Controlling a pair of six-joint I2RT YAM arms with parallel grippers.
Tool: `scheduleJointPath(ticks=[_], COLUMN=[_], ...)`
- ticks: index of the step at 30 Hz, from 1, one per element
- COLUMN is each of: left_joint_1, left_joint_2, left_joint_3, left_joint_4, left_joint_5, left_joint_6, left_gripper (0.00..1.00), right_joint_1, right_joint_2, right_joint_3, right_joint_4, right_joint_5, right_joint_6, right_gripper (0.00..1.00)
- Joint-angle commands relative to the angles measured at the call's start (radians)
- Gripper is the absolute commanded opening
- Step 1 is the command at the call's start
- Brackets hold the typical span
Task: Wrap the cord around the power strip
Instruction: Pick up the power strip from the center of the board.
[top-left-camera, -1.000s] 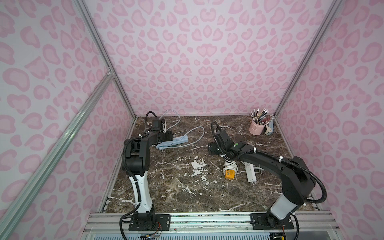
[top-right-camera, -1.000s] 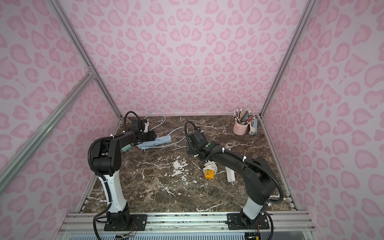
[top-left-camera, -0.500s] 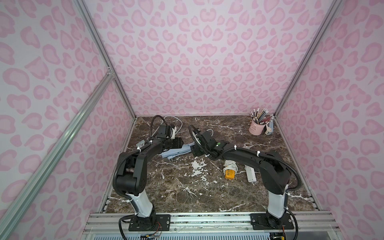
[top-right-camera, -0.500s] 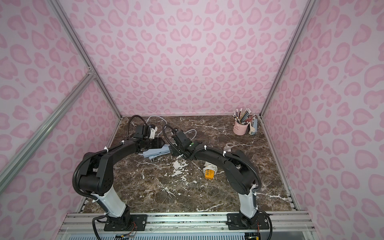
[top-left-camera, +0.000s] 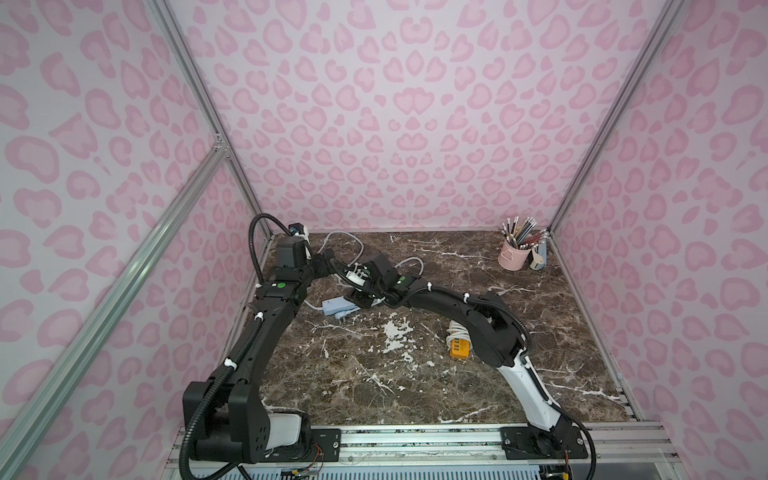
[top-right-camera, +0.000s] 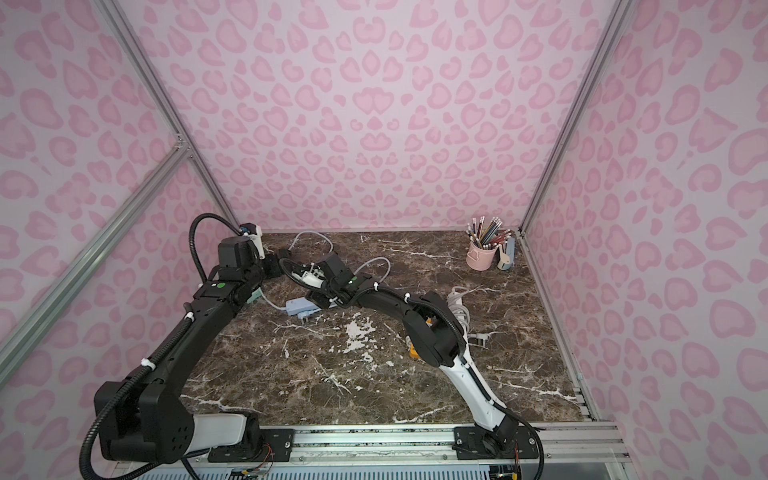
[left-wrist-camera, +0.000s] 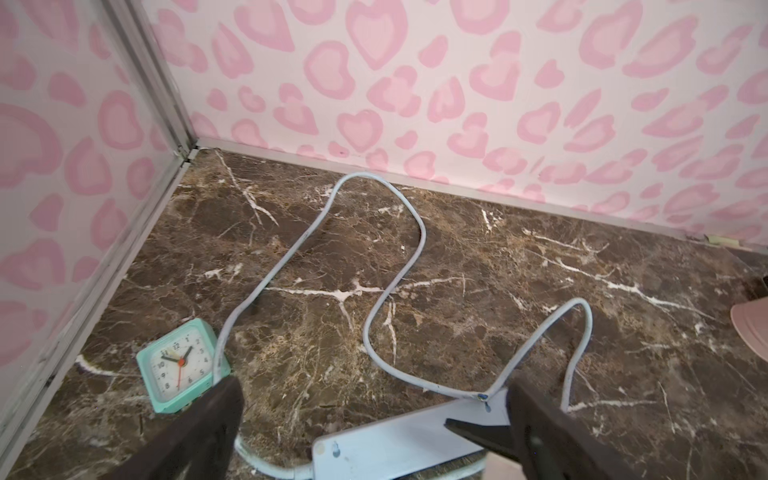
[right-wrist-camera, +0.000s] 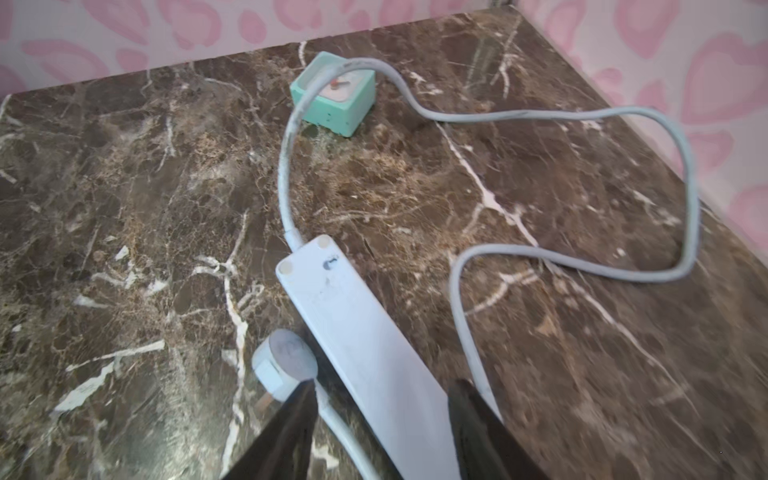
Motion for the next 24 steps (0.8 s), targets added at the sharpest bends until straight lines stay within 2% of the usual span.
scheduleJointPath(ticks=[1,4,9,13,20,21,24], left_joint_1=[0.016,0.021,0.021,0.021,0.021,0.021,0.021], left_joint_2=[-0.067,-0.12,-0.131,-0.148,-0.171,-0.175,-0.184], left_joint_3=[-0.037,-0.058,-0.043,-0.058,-0.015,-0.003,0.034], left_joint_4=[0.097,0.125,0.086,0.093,0.039,0.029,-0.002], left_joint_5=[0.061,0.071,0.093,0.108,0.092,0.086,0.084], left_joint_6=[-0.043,-0.037,-0.009,-0.019,-0.022,-0.025,-0.035], left_gripper=[0.98,0.98,1.0,0.97,0.93,0.92,0.87], right_joint_1=[0.005,0.002,-0.011,-0.021,-0.025,-0.025,-0.028], right_joint_2=[0.059,0.083,0.149,0.221,0.307,0.312,0.301], right_joint_3=[0.08,0.089,0.122,0.196,0.281,0.288,0.282], right_joint_4=[-0.083,-0.067,-0.054,-0.058,-0.102,-0.121,-0.166], right_joint_5=[-0.079,-0.058,-0.021,0.001,0.001,-0.011,-0.078], right_joint_6=[-0.126,-0.152,-0.161,-0.155,-0.219,-0.226,-0.227], right_gripper=[0.6,0.64,0.67,0.68,0.79,0.78,0.67])
